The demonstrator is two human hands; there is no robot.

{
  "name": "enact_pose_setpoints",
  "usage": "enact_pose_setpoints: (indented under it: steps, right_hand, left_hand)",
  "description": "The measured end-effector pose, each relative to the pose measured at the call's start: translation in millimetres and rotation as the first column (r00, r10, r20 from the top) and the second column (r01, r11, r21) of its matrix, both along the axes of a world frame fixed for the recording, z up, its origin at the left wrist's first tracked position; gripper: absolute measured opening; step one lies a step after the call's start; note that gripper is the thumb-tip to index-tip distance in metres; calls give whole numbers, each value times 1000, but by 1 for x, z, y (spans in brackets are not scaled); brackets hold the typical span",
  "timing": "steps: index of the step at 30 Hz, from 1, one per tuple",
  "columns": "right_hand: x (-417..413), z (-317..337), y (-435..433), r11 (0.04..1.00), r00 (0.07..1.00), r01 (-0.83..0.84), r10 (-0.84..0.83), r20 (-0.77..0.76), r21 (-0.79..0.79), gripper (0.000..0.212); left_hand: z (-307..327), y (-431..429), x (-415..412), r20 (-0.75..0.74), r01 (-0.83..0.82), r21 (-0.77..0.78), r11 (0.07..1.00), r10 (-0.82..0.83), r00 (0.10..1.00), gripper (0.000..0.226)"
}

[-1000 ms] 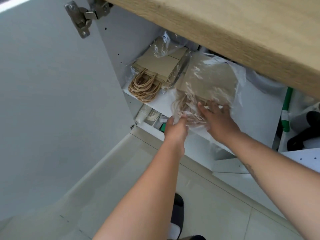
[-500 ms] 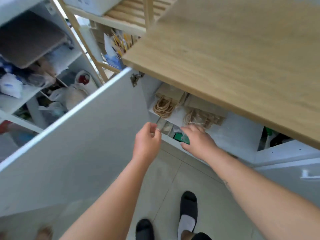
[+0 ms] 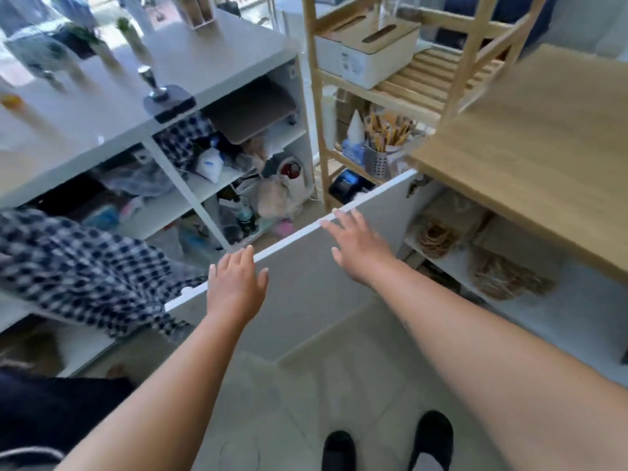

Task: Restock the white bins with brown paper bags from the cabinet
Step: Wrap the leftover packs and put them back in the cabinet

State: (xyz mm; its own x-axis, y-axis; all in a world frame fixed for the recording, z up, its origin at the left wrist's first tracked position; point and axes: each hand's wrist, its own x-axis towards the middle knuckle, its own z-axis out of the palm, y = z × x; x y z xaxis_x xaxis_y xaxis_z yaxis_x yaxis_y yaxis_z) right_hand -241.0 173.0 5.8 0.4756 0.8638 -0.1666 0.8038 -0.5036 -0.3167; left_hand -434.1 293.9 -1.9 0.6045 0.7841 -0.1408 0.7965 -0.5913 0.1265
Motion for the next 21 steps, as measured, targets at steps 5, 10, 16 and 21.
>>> enact_pose_setpoints:
  steps: [5, 10, 16, 21]
  right_hand:
    - [-25, -17, 31, 975, 992, -108, 118, 41, -196, 71]
    - [-37, -18, 7, 983, 999, -42, 40, -17, -178, 60]
    - [-46, -20, -49, 992, 997, -18, 8, -77, -124, 52]
    - [-45, -21, -106, 992, 996, 14, -26, -91, -128, 59]
  left_hand:
    - [-12, 17, -40, -1, 22, -28, 999, -22, 1000, 44]
    - [-9, 15, -43, 129, -98, -181, 979, 122, 984, 14]
    - [-5, -51, -57, 181, -57, -371, 927, 133, 974, 15]
    - [-2, -114, -43, 154, 52, -554, 831, 41, 987, 16]
